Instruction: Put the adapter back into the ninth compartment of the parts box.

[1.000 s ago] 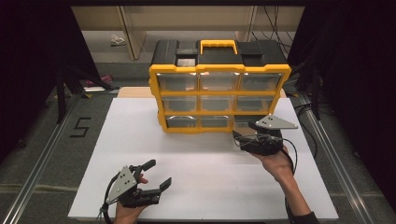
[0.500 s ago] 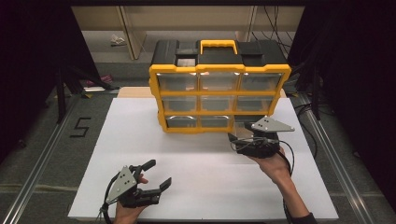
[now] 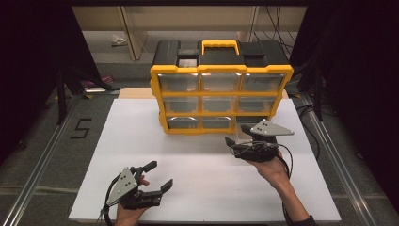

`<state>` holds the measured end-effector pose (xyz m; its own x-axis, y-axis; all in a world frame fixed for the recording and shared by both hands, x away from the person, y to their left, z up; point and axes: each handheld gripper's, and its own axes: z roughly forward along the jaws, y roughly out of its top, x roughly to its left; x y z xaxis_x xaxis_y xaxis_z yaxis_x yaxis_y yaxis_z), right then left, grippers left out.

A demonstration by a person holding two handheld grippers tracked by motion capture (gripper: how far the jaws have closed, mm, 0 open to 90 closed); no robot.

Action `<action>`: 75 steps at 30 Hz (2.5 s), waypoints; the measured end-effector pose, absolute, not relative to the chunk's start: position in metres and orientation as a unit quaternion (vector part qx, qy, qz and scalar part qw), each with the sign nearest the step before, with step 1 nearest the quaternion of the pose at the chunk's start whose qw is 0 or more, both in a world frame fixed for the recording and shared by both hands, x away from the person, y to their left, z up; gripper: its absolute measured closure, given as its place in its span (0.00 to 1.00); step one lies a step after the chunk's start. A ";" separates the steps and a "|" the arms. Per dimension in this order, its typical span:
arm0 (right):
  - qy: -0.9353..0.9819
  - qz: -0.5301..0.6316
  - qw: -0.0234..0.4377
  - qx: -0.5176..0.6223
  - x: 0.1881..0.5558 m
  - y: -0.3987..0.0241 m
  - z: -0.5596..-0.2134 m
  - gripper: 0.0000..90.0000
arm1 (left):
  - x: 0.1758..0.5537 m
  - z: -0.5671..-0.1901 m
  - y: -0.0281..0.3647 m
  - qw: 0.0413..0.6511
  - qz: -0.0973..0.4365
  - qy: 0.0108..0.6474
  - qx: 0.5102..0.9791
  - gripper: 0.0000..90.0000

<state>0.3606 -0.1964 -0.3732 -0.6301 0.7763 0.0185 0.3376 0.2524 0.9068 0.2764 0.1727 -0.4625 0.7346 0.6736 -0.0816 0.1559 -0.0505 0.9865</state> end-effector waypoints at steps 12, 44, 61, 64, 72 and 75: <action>0.756 0.515 0.206 0.347 0.349 -0.187 -0.368 0.31 | 0.276 -0.462 0.173 0.621 0.207 0.299 0.694 0.20; 0.745 0.558 0.190 0.310 0.322 -0.186 -0.374 0.25 | 0.276 -0.462 0.172 0.621 0.208 0.298 0.695 0.20; 0.732 0.580 0.190 0.302 0.310 -0.195 -0.385 0.21 | 0.276 -0.462 0.172 0.621 0.208 0.296 0.696 0.20; 0.730 0.582 0.192 0.302 0.308 -0.197 -0.386 0.21 | 0.276 -0.463 0.172 0.621 0.207 0.295 0.696 0.20; 0.728 0.586 0.192 0.299 0.303 -0.201 -0.391 0.21 | 0.276 -0.463 0.172 0.620 0.204 0.295 0.698 0.20; 0.726 0.588 0.192 0.301 0.301 -0.203 -0.393 0.21 | 0.276 -0.463 0.172 0.620 0.203 0.294 0.698 0.20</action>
<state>0.3007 -0.2034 -0.3931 -0.7446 0.6633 0.0751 0.2113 0.1275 0.9691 0.2762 0.1716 -0.4628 0.7442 0.6630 -0.0818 0.1595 -0.0574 0.9855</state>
